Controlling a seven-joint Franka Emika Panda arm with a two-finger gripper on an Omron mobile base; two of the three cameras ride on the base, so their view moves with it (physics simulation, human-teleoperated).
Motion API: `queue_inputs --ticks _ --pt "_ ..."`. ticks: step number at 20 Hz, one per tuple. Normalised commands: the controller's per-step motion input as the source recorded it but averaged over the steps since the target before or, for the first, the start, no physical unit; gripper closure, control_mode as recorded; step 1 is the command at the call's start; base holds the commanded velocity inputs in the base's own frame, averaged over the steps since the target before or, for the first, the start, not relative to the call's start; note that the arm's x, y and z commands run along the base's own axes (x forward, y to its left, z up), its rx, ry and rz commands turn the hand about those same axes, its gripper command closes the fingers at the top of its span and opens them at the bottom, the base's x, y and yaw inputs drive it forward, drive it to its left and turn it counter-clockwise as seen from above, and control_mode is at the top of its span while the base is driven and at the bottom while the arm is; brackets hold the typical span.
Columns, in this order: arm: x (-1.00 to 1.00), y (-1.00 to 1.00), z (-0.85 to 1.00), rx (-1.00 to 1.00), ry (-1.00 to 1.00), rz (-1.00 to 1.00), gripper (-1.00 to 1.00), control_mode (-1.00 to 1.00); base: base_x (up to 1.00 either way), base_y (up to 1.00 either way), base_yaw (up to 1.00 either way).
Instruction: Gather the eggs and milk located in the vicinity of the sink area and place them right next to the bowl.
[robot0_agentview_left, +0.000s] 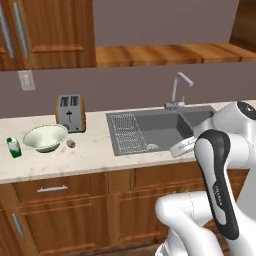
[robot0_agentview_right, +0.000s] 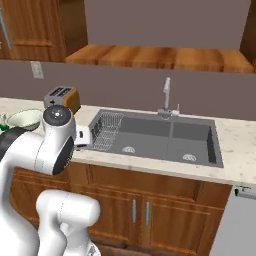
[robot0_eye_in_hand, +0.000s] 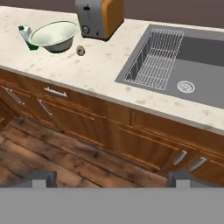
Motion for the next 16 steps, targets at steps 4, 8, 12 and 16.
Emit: queue_inputs --ticks 4,8,12,16 --pt "0.0 0.0 0.0 0.0 0.0 0.0 -1.0 1.0 0.0 -1.0 -0.04" --pt "0.0 0.0 0.0 0.0 0.0 0.0 -1.0 1.0 0.0 -1.0 -0.03" --pt "0.0 0.0 0.0 0.0 0.0 0.0 -1.0 1.0 0.0 -1.0 -0.01" --pt "0.0 0.0 0.0 0.0 0.0 0.0 -1.0 1.0 0.0 -1.0 0.0"
